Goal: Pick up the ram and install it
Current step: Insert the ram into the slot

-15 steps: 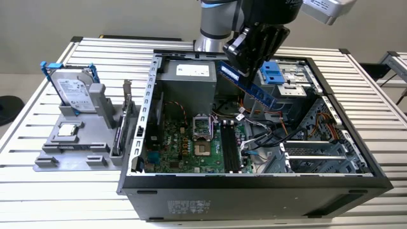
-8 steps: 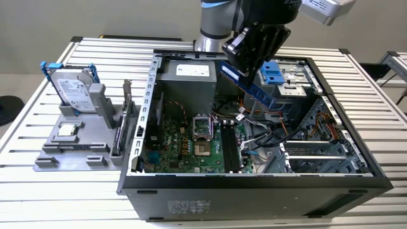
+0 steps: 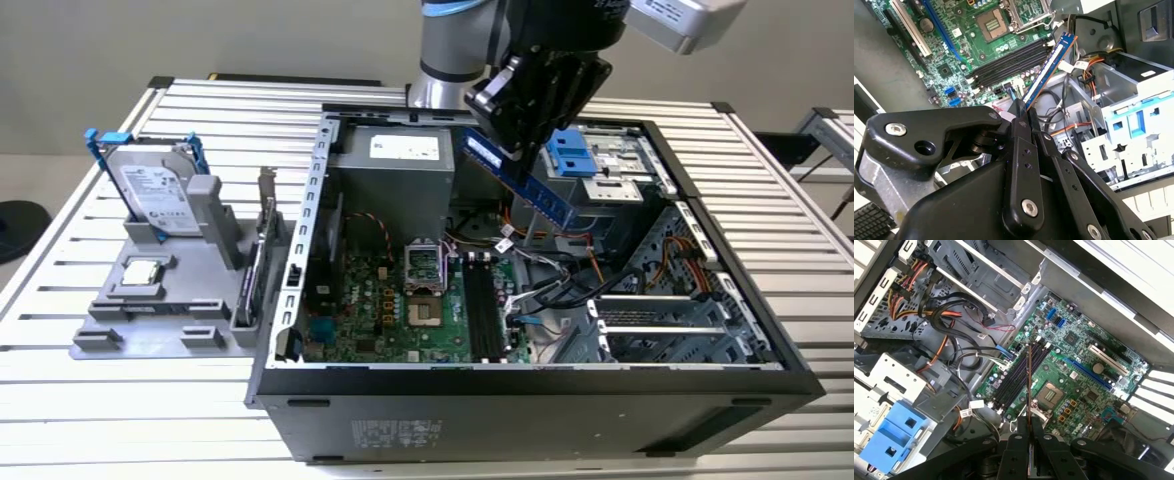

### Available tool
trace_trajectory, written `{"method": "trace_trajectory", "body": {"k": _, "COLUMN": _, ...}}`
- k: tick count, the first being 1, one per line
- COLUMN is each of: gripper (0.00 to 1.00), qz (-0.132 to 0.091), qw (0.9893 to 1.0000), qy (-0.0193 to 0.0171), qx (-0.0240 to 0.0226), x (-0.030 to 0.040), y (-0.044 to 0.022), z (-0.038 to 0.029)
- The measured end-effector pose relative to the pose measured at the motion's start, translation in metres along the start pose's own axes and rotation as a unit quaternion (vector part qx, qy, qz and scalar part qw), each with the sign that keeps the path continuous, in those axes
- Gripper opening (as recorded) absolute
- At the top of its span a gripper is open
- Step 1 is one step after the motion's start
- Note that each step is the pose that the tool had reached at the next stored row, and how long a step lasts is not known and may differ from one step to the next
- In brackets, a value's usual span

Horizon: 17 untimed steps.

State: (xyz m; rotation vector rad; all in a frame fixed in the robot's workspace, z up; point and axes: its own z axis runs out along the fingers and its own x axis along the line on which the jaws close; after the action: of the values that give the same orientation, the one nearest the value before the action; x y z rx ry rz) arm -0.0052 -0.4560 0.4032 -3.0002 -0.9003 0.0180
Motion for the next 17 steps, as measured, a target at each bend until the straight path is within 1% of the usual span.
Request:
{"method": "trace_trajectory", "body": {"k": 9, "gripper": 0.00, "qz": 0.019, "qw": 0.9998, "qy": 0.0002, "qx": 0.0002, "x": -0.0001, "y": -0.0001, "z": 0.0000}}
{"method": "trace_trajectory", "body": {"k": 17, "gripper": 0.00, "qz": 0.036, "qw": 0.9994, "qy": 0.0004, "qx": 0.0003, "x": -0.0001, "y": 0.0000, "z": 0.0000}}
